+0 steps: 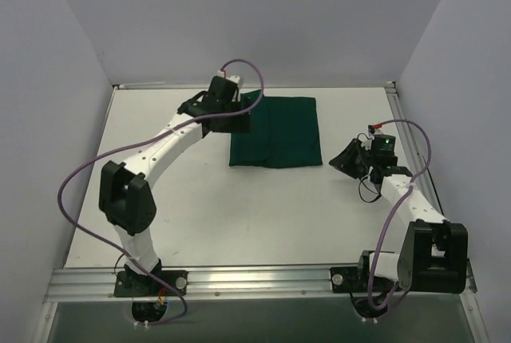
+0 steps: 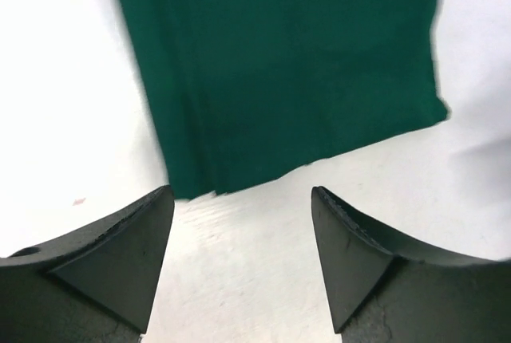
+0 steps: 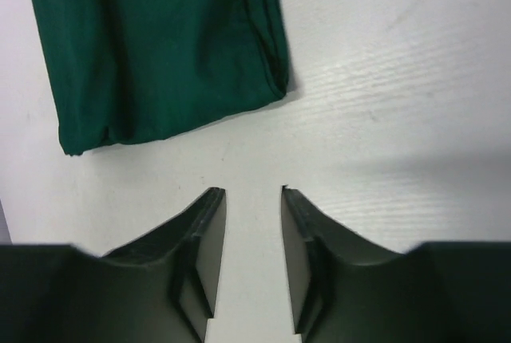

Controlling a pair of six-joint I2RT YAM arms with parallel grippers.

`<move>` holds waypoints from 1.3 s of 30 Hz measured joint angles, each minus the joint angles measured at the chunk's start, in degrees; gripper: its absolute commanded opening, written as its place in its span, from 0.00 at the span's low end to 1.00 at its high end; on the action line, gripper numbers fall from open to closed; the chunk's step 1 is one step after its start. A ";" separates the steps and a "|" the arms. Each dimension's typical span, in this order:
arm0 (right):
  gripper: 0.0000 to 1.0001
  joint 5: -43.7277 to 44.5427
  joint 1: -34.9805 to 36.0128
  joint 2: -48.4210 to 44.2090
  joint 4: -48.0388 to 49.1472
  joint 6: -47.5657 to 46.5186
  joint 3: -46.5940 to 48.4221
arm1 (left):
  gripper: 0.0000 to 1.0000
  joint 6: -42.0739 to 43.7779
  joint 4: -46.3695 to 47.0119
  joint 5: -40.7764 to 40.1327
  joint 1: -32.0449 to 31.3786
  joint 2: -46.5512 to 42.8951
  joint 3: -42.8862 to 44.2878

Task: Open and lay out the surgical kit
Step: Open the surgical kit at the center of the board.

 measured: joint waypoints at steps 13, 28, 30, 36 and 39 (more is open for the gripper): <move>0.40 -6.12 8.68 22.10 16.90 3.78 10.95 | 0.80 -8.07 7.13 12.04 7.61 -6.16 -20.55; 0.44 -6.49 8.59 26.21 21.40 6.49 11.26 | 0.70 -13.44 15.67 17.16 8.22 -0.22 -24.09; 0.44 -6.49 8.59 26.21 21.40 6.47 11.26 | 0.70 -14.10 16.92 17.55 8.22 0.61 -24.09; 0.44 -6.47 8.59 26.21 21.40 6.43 11.26 | 0.61 -15.17 19.28 18.95 8.22 3.63 -24.06; 0.44 -6.47 8.59 26.27 21.42 6.43 11.26 | 0.50 -15.67 19.47 19.47 8.28 3.91 -23.98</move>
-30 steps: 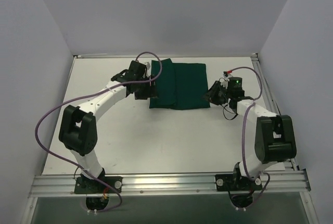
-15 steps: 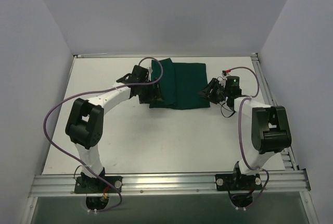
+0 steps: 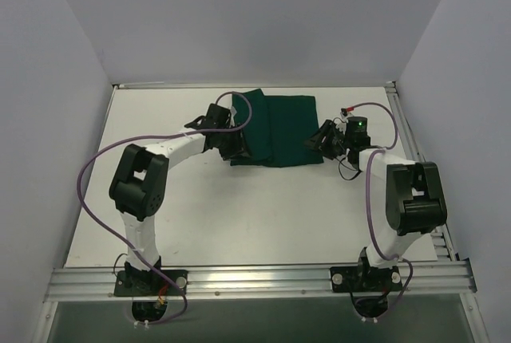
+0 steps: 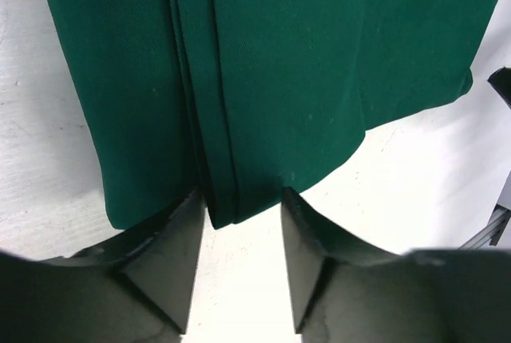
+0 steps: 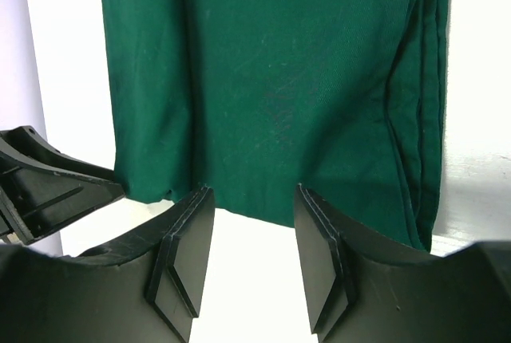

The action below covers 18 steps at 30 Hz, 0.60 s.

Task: Open and lay out the surgical kit
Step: Open the surgical kit at the center of the board.

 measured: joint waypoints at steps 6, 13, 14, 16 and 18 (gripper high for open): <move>0.37 -0.02 0.00 1.95 1.40 0.02 0.00 | 0.20 -0.20 0.42 0.44 0.00 0.96 0.02; 0.14 1.09 0.00 5.53 2.36 0.66 0.00 | 0.02 0.28 0.22 0.90 0.00 0.98 0.83; 0.12 1.66 0.00 5.79 2.36 0.83 0.00 | 0.02 0.44 0.15 0.90 0.00 0.94 0.98; 0.10 2.62 -0.04 6.12 2.10 1.07 0.00 | 0.02 0.87 0.02 0.90 0.00 0.81 1.31; 0.08 3.80 -0.04 6.45 1.79 1.11 0.00 | 0.02 1.40 -0.59 0.79 0.02 0.48 1.97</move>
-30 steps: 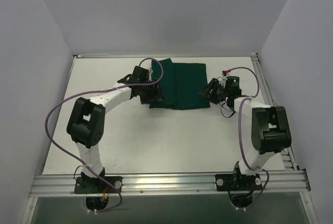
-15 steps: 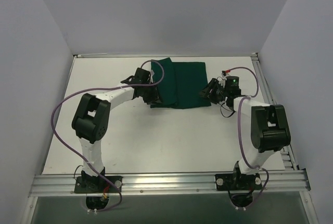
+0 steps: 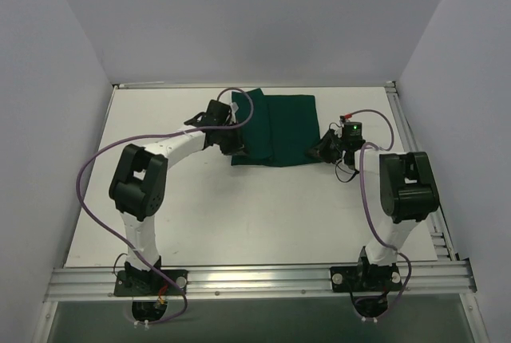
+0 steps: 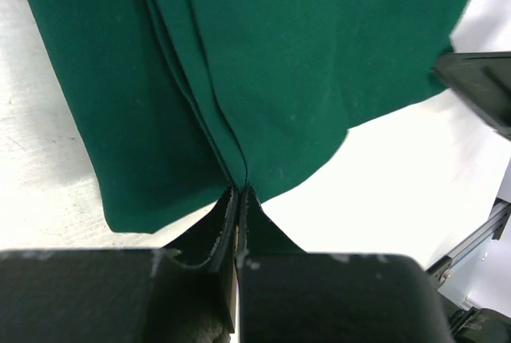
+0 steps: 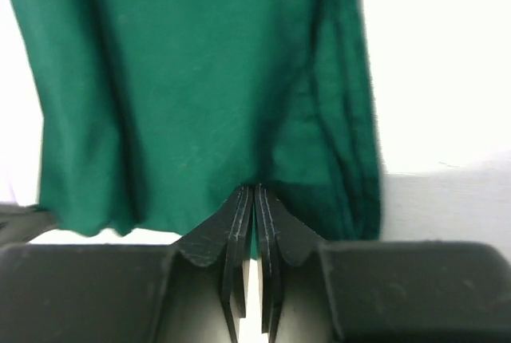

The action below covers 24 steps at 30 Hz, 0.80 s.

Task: Open and lay out the surgical kit
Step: Open the surgical kit at the center of the board.

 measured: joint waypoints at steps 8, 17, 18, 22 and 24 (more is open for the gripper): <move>0.00 1.79 0.00 3.76 -1.99 0.42 2.58 | 0.02 2.14 -2.27 -0.37 4.31 -7.26 1.88; 0.00 2.27 -0.04 4.15 -2.78 0.33 3.48 | 0.03 5.18 -6.34 -2.89 22.49 -19.98 -3.82; 0.00 2.27 -0.04 4.15 -2.89 0.24 3.54 | 0.09 5.20 -6.40 -2.89 25.88 -21.84 -6.64; 0.00 2.32 0.09 4.15 -3.13 0.04 3.65 | 0.84 4.15 -5.90 -2.36 36.87 -25.90 -17.59; 0.00 2.34 0.28 4.15 -3.10 0.00 3.65 | 0.89 2.29 -5.70 -1.70 41.79 -25.97 -22.27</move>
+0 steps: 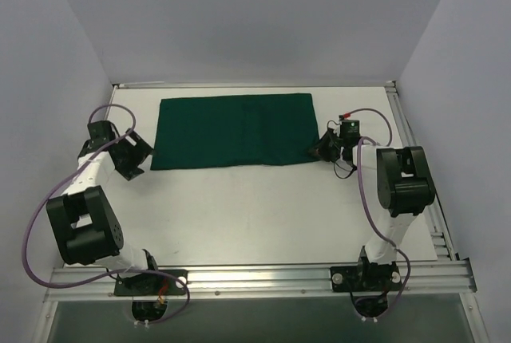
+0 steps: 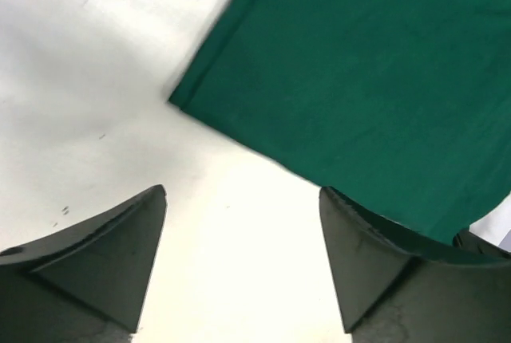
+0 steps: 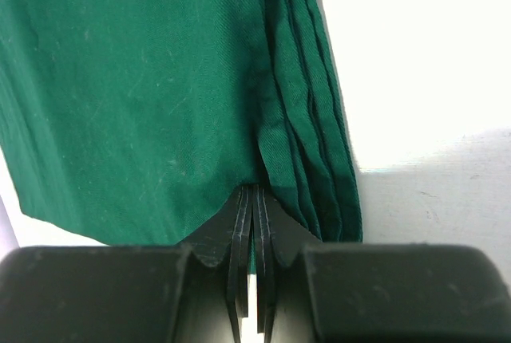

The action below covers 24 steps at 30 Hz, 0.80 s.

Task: Open and lay out the surgical kit
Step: Open the surgical kit at the center of the board.

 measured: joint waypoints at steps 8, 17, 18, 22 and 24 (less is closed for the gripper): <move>0.24 -0.17 0.70 -0.68 0.00 -2.19 0.00 | 0.94 -1.07 -0.28 0.92 -1.25 -0.70 0.22; 0.48 3.32 2.69 -3.32 -8.81 -8.94 10.99 | 0.94 3.15 -0.57 -6.21 -10.62 -6.08 9.77; 0.48 4.00 2.64 -3.06 -9.68 -9.60 13.79 | 0.94 3.43 -0.42 -6.60 -12.17 -6.08 10.54; 0.48 6.84 2.43 0.15 -11.80 -11.96 25.40 | 0.96 3.48 -0.04 -7.06 -17.31 -5.81 11.04; 0.48 8.11 2.32 2.47 -12.66 -12.68 29.57 | 0.93 3.32 0.26 -7.10 -18.80 -5.27 11.02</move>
